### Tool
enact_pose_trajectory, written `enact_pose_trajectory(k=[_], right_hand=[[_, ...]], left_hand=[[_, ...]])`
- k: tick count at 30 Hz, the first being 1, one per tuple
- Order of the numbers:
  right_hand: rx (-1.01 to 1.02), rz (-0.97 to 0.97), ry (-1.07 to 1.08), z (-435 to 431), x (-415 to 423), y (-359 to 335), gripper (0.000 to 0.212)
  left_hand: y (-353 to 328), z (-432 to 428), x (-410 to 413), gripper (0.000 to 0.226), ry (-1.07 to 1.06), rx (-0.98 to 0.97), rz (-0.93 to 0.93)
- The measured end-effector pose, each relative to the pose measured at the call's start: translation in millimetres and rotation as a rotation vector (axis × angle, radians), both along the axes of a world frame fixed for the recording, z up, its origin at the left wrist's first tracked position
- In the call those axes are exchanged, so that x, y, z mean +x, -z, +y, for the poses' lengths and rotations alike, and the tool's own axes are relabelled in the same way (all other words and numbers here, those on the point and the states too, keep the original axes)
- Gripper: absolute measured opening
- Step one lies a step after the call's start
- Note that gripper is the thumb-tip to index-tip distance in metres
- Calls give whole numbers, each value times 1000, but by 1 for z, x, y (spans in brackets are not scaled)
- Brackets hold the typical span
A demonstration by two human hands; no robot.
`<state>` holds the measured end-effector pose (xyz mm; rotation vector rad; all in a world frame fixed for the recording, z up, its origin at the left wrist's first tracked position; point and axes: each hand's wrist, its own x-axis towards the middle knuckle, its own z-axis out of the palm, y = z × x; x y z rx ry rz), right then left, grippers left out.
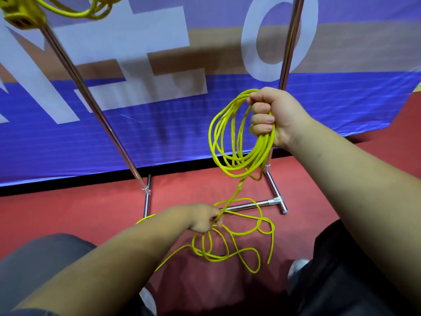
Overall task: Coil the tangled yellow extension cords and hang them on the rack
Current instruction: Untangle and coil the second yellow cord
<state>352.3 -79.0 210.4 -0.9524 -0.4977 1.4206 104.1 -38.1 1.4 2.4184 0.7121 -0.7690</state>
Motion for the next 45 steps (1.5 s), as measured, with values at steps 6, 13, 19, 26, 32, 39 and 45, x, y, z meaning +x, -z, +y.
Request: enact_pose_trajectory(k=[6,13,19,26,32,39,45], right_hand=[[-10,45,15,3,5,-1,23],[-5,-281,6,-2,10,-7,28],[-35,-657,-44,-3,-8,7,42],[-40,-848,-59,4,-38,29,32],[39,-909,-70,8,-50,38,23],[5,-774,-74,9,-57,53,32],[-64,-851,7,17,-60,57,27]], left_hand=[[-2,28,-8,31,-126,256,152],[-45,62,-12,51,-375,333,27],[-110,89,-11,55,-622,319,-324],[-162,64,10,46,-736,-21,-731],[-171,64,6,39,-616,-346,-890],[-166,57,15,41,-690,-115,-943],[-171,42,20,60,-623,150,-665]])
